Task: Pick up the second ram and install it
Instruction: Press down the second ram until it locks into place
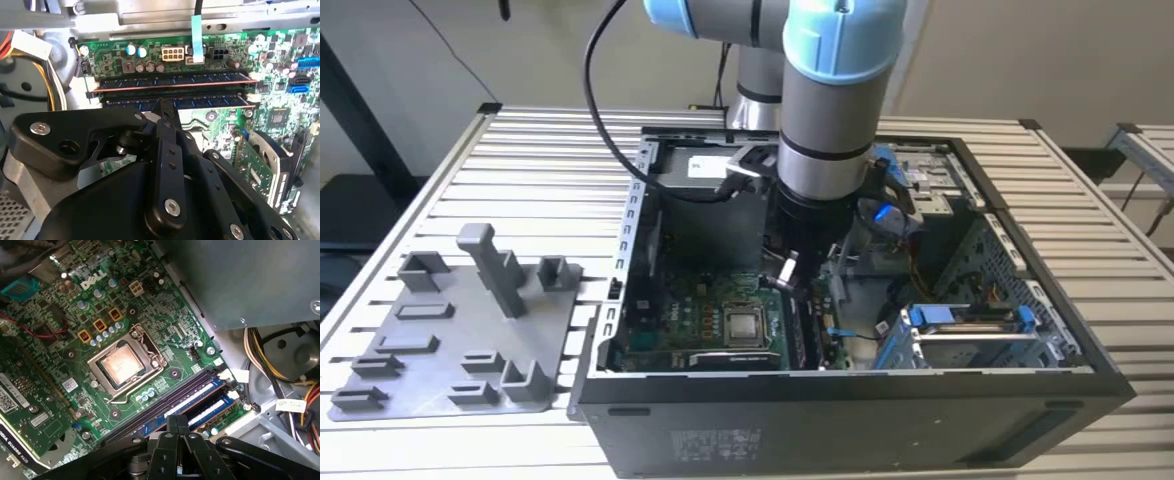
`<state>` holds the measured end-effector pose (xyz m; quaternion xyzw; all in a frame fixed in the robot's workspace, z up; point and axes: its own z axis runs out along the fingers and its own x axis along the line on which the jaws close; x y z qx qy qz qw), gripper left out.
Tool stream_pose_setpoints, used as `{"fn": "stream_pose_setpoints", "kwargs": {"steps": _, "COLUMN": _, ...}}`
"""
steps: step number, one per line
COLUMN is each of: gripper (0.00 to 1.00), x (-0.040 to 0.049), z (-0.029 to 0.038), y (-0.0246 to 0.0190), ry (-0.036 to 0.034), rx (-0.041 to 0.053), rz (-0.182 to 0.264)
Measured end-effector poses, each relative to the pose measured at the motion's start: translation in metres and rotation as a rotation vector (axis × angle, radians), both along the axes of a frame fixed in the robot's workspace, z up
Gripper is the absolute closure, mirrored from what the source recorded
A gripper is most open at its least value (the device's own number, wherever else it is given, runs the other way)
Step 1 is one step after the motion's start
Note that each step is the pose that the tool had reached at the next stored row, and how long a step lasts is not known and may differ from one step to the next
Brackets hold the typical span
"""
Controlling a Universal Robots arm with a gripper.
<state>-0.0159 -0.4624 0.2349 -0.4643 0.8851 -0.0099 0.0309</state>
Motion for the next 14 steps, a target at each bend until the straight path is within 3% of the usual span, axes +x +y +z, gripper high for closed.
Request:
{"fn": "stream_pose_setpoints", "kwargs": {"steps": 7, "gripper": 0.89, "x": -0.0005, "z": -0.0001, "y": -0.0016, "ry": -0.0019, "rx": 0.0, "rz": 0.086}}
{"fn": "stream_pose_setpoints", "kwargs": {"steps": 14, "gripper": 0.89, "x": -0.0013, "z": -0.0001, "y": -0.0062, "ry": -0.0057, "rx": -0.0001, "rz": 0.144}}
